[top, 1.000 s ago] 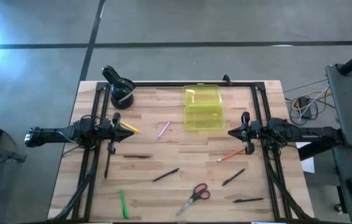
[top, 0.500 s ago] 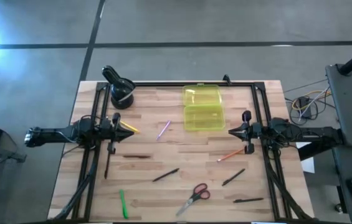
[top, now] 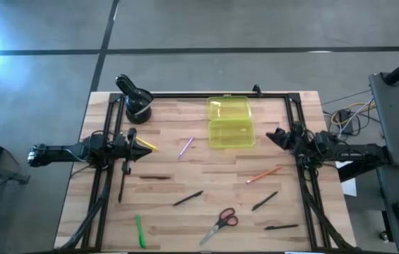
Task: Pick & place school supplies into a supply box
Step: Put the yellow pen into the supply box
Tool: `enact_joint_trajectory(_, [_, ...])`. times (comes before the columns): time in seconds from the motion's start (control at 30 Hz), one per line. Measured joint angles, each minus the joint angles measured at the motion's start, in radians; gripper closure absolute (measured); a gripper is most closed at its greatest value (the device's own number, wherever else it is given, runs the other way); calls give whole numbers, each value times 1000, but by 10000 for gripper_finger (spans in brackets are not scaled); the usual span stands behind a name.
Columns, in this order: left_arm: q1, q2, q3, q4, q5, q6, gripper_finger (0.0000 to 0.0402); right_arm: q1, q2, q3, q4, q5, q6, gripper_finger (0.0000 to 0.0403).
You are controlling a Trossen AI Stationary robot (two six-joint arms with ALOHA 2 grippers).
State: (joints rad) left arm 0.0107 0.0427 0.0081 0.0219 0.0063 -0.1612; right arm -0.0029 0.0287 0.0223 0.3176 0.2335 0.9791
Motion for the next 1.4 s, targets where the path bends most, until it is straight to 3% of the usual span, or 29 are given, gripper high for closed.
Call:
enact_joint_trajectory(0.1, [0, 0, 0, 1, -1, 3, 402, 0, 0, 0, 30, 155, 166, 380])
enact_joint_trajectory(0.2, [1, 0, 0, 17, -36, 26, 402, 0, 0, 0, 47, 238, 272, 380])
enact_joint_trajectory(0.47, [0, 0, 0, 424, -27, -141, 402, 0, 26, 0, 234, 283, 270, 380])
enact_joint_trajectory(0.63, [0, 0, 0, 820, -71, -233, 402, 0, 92, 46, 474, 283, 59, 380])
enact_joint_trajectory(0.83, [0, 0, 2, 1247, -125, -303, 402, 0, 245, 224, 478, 284, -183, 380])
enact_joint_trajectory(0.93, [0, 0, 17, 1364, -128, -301, 402, 0, 341, 308, 473, 284, -249, 380])
enact_joint_trajectory(1.2, [0, 0, 75, 1411, -174, -98, 402, 0, 576, 511, 468, 259, -387, 380])
enact_joint_trajectory(1.4, [0, 3, 162, 1410, -217, -147, 402, 0, 692, 650, 469, 253, -434, 380])
